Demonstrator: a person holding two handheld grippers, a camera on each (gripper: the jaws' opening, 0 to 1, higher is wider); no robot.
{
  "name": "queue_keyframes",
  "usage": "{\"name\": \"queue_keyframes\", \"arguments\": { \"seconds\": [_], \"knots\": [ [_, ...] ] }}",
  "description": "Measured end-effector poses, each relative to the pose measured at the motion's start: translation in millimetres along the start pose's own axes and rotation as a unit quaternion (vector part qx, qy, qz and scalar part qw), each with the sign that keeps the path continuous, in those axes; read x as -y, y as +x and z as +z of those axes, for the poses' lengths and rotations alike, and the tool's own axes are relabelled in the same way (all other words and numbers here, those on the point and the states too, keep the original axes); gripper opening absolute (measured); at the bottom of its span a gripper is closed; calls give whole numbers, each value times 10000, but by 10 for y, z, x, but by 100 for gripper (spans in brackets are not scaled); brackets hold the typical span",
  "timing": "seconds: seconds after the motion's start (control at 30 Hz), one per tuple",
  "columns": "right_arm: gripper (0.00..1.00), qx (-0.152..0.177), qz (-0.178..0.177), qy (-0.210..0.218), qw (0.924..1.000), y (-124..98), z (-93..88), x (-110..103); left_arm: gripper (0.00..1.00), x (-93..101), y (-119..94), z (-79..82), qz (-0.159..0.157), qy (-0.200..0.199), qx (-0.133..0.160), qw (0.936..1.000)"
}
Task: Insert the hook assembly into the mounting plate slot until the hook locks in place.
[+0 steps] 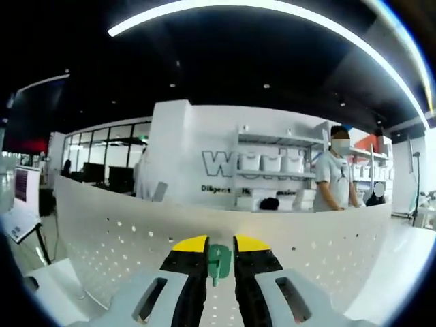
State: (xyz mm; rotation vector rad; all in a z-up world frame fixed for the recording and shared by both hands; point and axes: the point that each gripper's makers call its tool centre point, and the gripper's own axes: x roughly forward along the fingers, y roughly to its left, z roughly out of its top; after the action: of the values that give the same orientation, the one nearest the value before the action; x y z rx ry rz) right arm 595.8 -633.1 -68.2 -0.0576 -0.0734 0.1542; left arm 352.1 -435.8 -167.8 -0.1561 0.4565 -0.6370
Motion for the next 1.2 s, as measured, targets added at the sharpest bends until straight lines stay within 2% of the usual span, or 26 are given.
{"name": "queue_keyframes", "arguments": {
  "seconds": [0.13,0.5,0.6,0.8,1.0,1.2],
  "knots": [
    [13,3,62,-212,9998,-49,54,-26,100,19,-6,-6,-3,9,0,10000],
    [17,-110,452,-54,9989,-262,99,-134,100,69,-21,-61,0,45,-61,10000],
    [17,-103,504,-147,9986,-345,123,-160,100,76,-38,-66,12,37,-57,10000],
    [17,-209,685,-140,9973,-440,77,-216,100,86,-78,-87,55,45,-53,10000],
    [17,-412,757,-53,9963,-588,-85,-194,99,76,-98,-137,107,46,-99,9999],
    [18,-696,911,-163,9933,-825,-320,-214,99,90,-91,-154,90,17,-102,9999]
  ]
}}
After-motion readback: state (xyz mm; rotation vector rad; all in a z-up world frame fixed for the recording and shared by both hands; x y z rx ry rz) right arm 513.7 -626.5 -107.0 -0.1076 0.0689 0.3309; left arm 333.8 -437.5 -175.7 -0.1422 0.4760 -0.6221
